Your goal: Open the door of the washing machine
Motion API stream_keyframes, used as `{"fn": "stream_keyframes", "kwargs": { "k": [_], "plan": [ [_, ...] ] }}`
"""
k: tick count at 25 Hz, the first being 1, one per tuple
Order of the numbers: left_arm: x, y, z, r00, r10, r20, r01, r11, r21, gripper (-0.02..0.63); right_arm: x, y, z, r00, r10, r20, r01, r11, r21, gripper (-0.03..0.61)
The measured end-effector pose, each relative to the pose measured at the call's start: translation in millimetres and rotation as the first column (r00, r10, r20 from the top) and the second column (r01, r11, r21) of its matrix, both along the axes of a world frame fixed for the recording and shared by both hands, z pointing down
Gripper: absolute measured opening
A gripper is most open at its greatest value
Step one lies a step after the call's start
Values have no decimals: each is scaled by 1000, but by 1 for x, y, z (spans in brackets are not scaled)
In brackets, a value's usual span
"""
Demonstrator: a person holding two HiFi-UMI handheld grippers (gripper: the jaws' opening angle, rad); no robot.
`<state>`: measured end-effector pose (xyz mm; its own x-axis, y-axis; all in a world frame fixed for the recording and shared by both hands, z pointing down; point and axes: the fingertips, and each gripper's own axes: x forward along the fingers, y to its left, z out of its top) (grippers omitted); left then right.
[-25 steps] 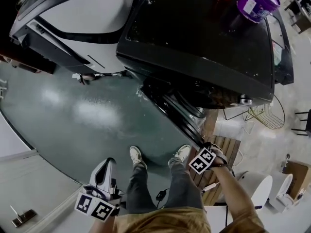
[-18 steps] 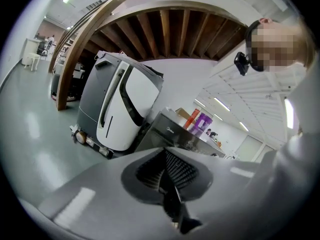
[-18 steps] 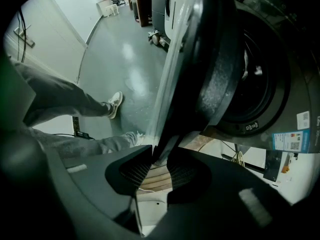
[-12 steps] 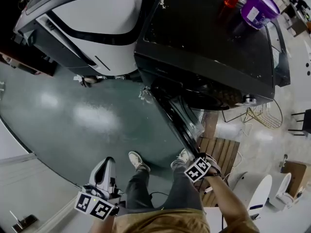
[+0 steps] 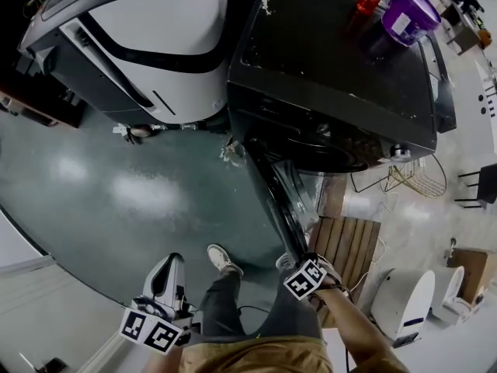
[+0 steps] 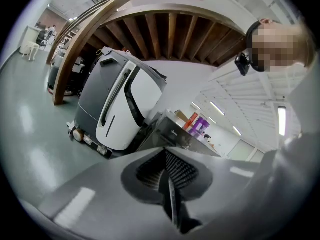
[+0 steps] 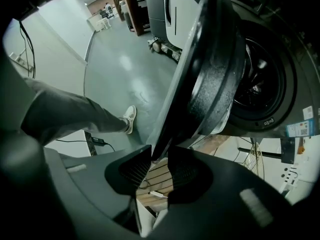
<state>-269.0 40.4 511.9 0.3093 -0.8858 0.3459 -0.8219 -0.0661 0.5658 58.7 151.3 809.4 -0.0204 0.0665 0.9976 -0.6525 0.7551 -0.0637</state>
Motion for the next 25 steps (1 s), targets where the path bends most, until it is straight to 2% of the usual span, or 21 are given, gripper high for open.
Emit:
{"fn": "stream_keyframes", "kwargs": {
  "k": [7,17,25],
  "plan": [
    [-18,20,-1,1000,4,-8,-4,1000,-8,60,-38,13,-9,998,37,41,-37,999,6,106],
    [-21,53,-15,995,-99,4,99,995,1,60,-92,21,-30,981,-147,124,133,984,115,112],
    [-40,83,-25,981,-192,18,191,981,18,60,-134,28,-39,948,-272,163,246,955,165,109]
  ]
}}
